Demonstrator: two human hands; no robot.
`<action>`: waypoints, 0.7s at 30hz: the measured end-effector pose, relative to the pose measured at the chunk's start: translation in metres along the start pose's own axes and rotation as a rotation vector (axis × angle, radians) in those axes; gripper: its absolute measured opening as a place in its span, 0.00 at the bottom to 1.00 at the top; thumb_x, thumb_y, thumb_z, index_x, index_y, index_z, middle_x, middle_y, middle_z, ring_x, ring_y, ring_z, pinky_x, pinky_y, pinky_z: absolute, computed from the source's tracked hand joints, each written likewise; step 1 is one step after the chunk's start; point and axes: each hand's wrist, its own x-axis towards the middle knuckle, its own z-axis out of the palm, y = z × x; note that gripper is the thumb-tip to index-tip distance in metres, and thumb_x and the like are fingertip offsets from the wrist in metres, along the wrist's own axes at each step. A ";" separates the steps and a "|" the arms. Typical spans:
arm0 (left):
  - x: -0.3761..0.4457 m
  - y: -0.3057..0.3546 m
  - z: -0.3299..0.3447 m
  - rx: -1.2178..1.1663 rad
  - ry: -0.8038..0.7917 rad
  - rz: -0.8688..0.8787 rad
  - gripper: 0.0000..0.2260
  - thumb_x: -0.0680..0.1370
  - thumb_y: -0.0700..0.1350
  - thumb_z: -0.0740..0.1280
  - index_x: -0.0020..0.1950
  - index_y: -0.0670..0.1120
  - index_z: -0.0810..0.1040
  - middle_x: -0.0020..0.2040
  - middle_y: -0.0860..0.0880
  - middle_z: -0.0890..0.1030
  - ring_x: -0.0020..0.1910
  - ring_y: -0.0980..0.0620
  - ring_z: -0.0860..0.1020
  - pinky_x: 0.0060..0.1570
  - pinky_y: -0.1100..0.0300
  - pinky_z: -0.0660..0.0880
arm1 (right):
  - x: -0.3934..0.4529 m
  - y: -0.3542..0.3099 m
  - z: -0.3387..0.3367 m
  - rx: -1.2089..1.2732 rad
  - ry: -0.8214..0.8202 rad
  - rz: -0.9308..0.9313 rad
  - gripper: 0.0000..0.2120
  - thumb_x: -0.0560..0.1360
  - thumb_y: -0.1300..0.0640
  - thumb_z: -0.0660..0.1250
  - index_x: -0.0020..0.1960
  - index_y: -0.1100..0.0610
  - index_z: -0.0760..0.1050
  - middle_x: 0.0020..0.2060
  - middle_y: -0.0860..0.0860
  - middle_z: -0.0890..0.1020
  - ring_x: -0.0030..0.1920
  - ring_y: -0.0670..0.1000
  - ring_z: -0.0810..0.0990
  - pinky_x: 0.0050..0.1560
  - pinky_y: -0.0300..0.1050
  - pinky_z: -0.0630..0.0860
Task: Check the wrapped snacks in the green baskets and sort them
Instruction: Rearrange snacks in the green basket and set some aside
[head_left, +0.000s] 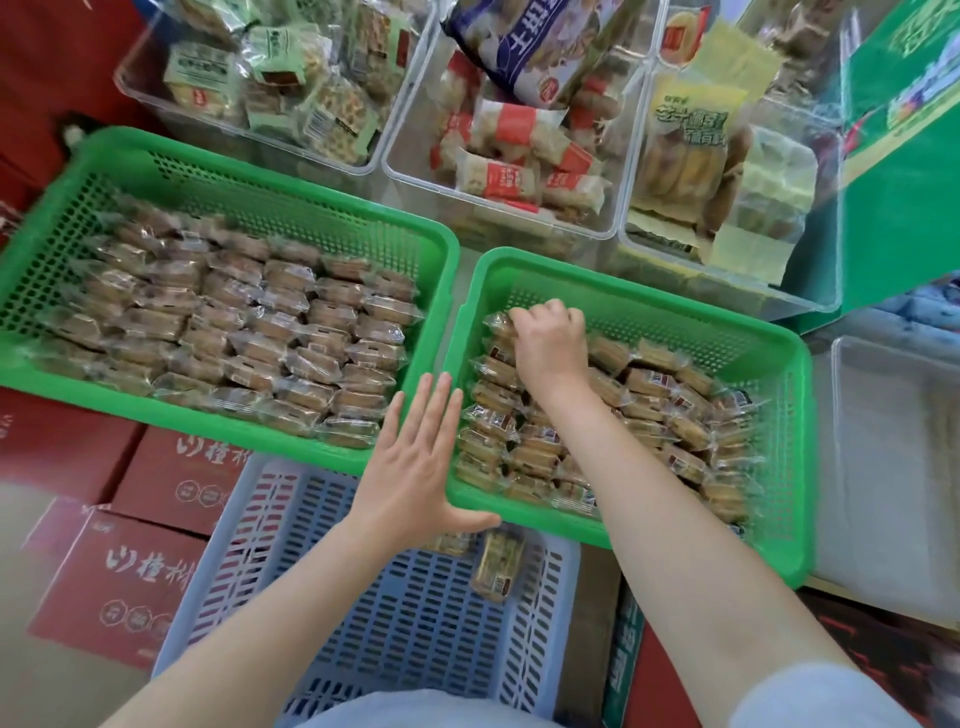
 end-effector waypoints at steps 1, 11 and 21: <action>0.000 0.000 -0.001 -0.001 -0.004 -0.003 0.61 0.66 0.84 0.48 0.82 0.40 0.40 0.82 0.41 0.39 0.81 0.44 0.36 0.79 0.41 0.42 | 0.000 0.000 0.001 -0.014 -0.067 0.000 0.14 0.77 0.67 0.61 0.59 0.57 0.78 0.53 0.54 0.83 0.57 0.58 0.75 0.59 0.53 0.67; 0.000 0.001 -0.022 -0.030 -0.095 -0.009 0.59 0.68 0.82 0.53 0.79 0.44 0.27 0.78 0.45 0.25 0.77 0.46 0.25 0.77 0.45 0.30 | -0.049 -0.011 -0.037 0.187 -0.250 0.062 0.26 0.82 0.48 0.59 0.78 0.53 0.61 0.77 0.55 0.64 0.77 0.57 0.59 0.77 0.60 0.53; -0.103 0.007 -0.027 -0.356 -0.001 0.026 0.36 0.82 0.62 0.61 0.83 0.50 0.51 0.83 0.48 0.52 0.81 0.49 0.51 0.79 0.52 0.50 | -0.238 -0.055 -0.103 0.640 -0.171 0.301 0.07 0.82 0.51 0.63 0.51 0.51 0.78 0.41 0.44 0.79 0.41 0.46 0.78 0.41 0.43 0.74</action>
